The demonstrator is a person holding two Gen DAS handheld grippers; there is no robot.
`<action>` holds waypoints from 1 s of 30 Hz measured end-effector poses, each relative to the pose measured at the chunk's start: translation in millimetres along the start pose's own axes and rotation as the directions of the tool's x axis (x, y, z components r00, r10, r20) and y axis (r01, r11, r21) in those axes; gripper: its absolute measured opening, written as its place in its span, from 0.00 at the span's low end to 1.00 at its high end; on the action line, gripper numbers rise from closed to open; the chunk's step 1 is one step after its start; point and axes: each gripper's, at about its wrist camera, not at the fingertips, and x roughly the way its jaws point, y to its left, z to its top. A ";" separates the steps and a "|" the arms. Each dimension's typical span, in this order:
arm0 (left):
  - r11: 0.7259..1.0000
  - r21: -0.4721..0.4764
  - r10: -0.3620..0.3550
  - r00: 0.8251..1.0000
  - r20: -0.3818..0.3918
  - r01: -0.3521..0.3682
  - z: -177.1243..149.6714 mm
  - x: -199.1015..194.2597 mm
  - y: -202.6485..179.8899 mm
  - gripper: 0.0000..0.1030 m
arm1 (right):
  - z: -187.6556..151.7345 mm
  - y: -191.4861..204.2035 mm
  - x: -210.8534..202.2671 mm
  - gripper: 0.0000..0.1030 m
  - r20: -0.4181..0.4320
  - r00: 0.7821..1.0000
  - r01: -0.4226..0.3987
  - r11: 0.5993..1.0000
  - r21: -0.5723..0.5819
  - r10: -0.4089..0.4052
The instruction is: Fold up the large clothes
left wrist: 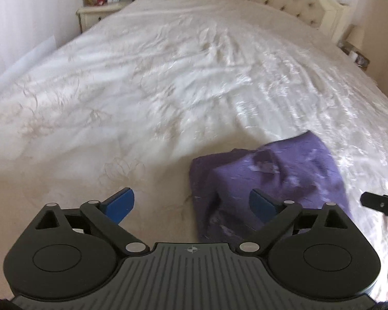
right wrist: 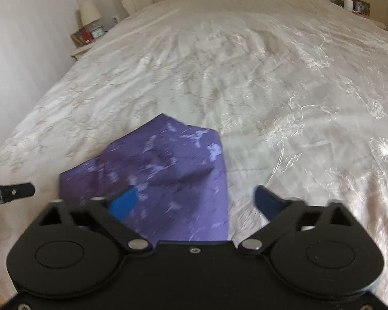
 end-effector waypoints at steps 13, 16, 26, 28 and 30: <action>0.995 0.098 0.018 0.999 -0.050 -0.013 -29.8 -39.1 -55.7 0.91 | -35.2 22.1 -56.5 0.99 0.043 0.999 0.009 0.988 -0.155 -0.003; 0.990 0.125 0.075 0.995 -0.059 -0.067 -36.8 -43.5 -68.4 0.87 | -42.3 19.7 -64.9 0.99 0.045 0.999 0.008 0.986 -0.167 -0.001; 0.987 0.107 0.131 0.988 -0.080 -0.123 -64.7 -70.3 -105.1 0.83 | -61.1 2.2 -107.2 0.99 0.074 0.996 -0.037 0.978 -0.203 0.053; 0.987 0.111 0.127 0.988 -0.083 -0.118 -71.5 -76.4 -110.9 0.81 | -64.3 0.2 -116.1 0.99 0.083 0.995 -0.042 0.979 -0.199 0.059; 0.988 0.103 0.127 0.988 -0.084 -0.118 -78.8 -83.2 -115.9 0.81 | -68.9 -2.3 -123.9 0.99 0.076 0.995 -0.056 0.980 -0.191 0.072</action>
